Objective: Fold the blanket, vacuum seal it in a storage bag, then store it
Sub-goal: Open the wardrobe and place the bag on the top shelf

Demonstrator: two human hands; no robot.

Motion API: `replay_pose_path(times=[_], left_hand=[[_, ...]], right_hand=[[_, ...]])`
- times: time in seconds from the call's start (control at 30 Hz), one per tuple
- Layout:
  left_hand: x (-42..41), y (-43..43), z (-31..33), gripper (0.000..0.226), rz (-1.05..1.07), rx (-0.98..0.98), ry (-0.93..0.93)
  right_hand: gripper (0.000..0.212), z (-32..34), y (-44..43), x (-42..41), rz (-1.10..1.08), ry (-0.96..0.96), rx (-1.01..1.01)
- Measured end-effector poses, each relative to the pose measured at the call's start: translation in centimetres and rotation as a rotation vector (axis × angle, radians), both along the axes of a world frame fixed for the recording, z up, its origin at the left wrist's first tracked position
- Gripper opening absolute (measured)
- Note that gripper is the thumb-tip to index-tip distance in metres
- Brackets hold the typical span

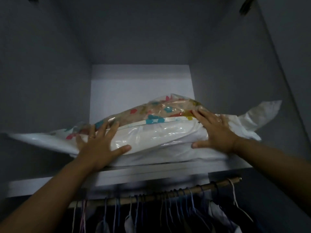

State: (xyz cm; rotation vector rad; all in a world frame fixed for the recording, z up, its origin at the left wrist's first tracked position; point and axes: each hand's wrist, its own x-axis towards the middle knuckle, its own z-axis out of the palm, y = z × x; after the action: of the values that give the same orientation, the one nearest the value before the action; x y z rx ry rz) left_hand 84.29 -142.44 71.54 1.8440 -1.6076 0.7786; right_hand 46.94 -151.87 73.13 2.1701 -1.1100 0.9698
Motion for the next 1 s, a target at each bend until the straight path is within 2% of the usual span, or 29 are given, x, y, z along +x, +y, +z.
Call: replay_pose_path(times=[0.13, 0.23, 0.33, 0.6, 0.7, 0.8, 0.9, 1.0], left_hand=[[-1.5, -3.4, 0.3, 0.106, -0.078, 0.151, 0.03], [-2.2, -5.3, 1.3, 0.099, -0.059, 0.187, 0.006], [-2.3, -6.2, 1.4, 0.087, -0.066, 0.155, -0.003], [-2.2, -4.7, 0.7, 0.09, -0.082, 0.231, 0.032], [-2.2, -3.3, 0.6, 0.098, -0.073, 0.252, 0.065], [-2.6, -1.0, -1.3, 0.098, -0.053, 0.144, 0.102], [-3.5, 2.1, -4.1, 0.087, -0.079, -0.104, 0.111], [-3.8, 5.1, -7.2, 0.084, -0.174, -0.269, 0.138]], right_hand=[[0.11, 0.8, -5.7, -0.4, -0.192, 0.068, 0.173], [0.113, 1.7, -7.4, -0.2, -0.203, 0.048, 0.272], [0.113, 1.6, -7.5, -0.1, -0.195, 0.033, 0.283], [0.118, -0.1, -5.9, -1.0, -0.139, 0.011, 0.309], [0.116, -1.5, -4.2, -1.1, -0.113, -0.058, 0.303], [0.105, -4.1, -1.7, -0.2, -0.072, -0.183, 0.223], [0.1, -6.6, 1.6, 1.9, 0.021, -0.307, 0.087], [0.098, -9.0, 5.8, 4.9, 0.169, -0.362, 0.085]])
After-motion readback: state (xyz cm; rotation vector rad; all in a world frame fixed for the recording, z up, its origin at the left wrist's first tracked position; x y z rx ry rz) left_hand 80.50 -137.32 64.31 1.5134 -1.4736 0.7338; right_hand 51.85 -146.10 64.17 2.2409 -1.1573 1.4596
